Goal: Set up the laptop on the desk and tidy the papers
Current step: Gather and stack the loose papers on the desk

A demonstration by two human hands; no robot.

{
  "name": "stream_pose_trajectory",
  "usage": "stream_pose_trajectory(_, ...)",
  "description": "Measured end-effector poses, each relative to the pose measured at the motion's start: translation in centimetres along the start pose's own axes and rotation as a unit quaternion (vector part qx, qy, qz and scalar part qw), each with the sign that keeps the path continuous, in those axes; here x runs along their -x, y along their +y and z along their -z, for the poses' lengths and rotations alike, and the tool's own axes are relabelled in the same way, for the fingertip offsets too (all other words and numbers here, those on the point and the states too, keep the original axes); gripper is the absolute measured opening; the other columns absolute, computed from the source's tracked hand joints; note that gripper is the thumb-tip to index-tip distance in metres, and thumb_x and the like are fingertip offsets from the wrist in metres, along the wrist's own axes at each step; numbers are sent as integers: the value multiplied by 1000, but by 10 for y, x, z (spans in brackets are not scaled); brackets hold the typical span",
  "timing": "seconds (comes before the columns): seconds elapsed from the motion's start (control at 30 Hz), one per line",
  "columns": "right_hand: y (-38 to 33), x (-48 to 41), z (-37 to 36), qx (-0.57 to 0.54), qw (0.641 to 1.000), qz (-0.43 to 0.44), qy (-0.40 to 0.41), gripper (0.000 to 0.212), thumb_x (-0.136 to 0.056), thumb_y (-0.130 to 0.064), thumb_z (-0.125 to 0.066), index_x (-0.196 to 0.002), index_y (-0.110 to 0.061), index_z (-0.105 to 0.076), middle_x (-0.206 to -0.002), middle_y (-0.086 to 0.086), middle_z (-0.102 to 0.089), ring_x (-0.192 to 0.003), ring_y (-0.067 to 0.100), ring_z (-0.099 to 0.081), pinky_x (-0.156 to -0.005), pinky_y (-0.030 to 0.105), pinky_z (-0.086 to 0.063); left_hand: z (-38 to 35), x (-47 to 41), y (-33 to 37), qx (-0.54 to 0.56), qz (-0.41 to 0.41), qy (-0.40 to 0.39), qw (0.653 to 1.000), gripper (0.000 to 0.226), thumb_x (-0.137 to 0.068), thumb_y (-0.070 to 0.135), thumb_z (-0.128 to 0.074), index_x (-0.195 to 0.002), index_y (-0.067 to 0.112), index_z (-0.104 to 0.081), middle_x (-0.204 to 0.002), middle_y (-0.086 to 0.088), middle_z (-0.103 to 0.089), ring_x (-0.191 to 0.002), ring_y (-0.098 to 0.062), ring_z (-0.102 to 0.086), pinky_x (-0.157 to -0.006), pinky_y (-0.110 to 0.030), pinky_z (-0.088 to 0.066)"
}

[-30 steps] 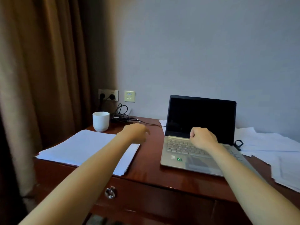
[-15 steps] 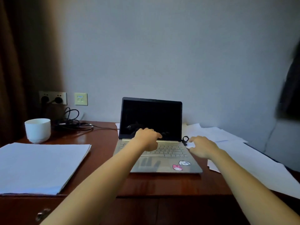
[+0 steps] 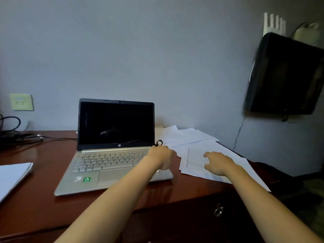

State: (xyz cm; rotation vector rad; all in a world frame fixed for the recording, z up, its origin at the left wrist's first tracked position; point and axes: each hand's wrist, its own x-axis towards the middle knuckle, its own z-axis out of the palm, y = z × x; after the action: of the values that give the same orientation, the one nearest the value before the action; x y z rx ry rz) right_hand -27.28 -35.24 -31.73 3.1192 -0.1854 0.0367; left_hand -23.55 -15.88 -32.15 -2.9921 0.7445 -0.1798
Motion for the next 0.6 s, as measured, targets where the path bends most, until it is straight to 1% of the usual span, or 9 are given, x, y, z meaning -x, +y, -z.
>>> stream_pose_trajectory(0.1,17,1,-8,8,1000,-17,-20,52,-94,-24,-42,-145,-19,-29,-145,7,-39,-130,26,-39,-101,33,-36,-6,-9,17,-1,-15,-10,1000,35,-93,25,-45,-127,20,-51,-129,-12,-50,-121,-33,-46,-91,-37,-38)
stream_pose_trajectory(0.17,26,2,-13,5,999,-19,-49,58,-91,-20,-46,-146,-20,-27,-146,7,-37,-131,27,-39,-101,32,-36,-14,-15,25,6,-20,-15,1000,41,-93,26,-44,-134,22,-46,-137,-11,-46,-126,-31,-42,-98,-38,-35)
stream_pose_trajectory(0.23,31,3,-19,-10,995,-13,-96,69,-85,-16,-50,-148,-23,-24,-150,7,-31,-134,27,-36,-104,31,-37,-25,-22,30,16,-26,-23,999,48,-93,27,-43,-141,28,-39,-146,-7,-39,-134,-28,-35,-106,-38,-30)
stream_pose_trajectory(0.3,33,6,-23,-5,991,-7,-136,79,-79,-11,-53,-149,-26,-18,-153,6,-25,-137,27,-33,-107,33,-37,-33,-27,34,16,-33,-33,999,51,-93,28,-43,-143,30,-36,-148,-5,-37,-138,-26,-29,-109,-38,-27)
stream_pose_trajectory(0.33,34,6,-26,8,989,-9,-147,84,-78,-8,-53,-150,-27,-14,-154,6,-21,-138,27,-30,-108,35,-36,-36,-28,36,14,-34,-41,999,51,-93,28,-44,-143,30,-35,-148,-6,-36,-138,-26,-28,-109,-37,-26)
stream_pose_trajectory(0.43,37,8,-35,78,986,-14,-149,84,-83,-3,-47,-150,-28,-3,-154,9,-17,-137,31,-28,-111,38,-31,-44,-28,42,20,-26,-64,997,53,-94,26,-43,-145,29,-31,-147,-9,-38,-136,-29,-33,-109,-38,-25)
stream_pose_trajectory(0.53,43,9,-43,114,981,-20,-155,85,-88,1,-45,-150,-27,5,-155,10,-15,-135,31,-34,-108,37,-35,-49,-29,45,43,-18,-83,995,54,-95,23,-38,-147,27,-25,-144,-12,-41,-133,-31,-35,-109,-39,-25)
stream_pose_trajectory(0.6,47,7,-48,133,981,-15,-142,87,-89,3,-47,-150,-27,6,-154,10,-17,-132,30,-38,-106,36,-38,-51,-29,46,67,-16,-85,994,51,-97,23,-34,-147,25,-24,-143,-13,-42,-132,-31,-37,-108,-40,-26)
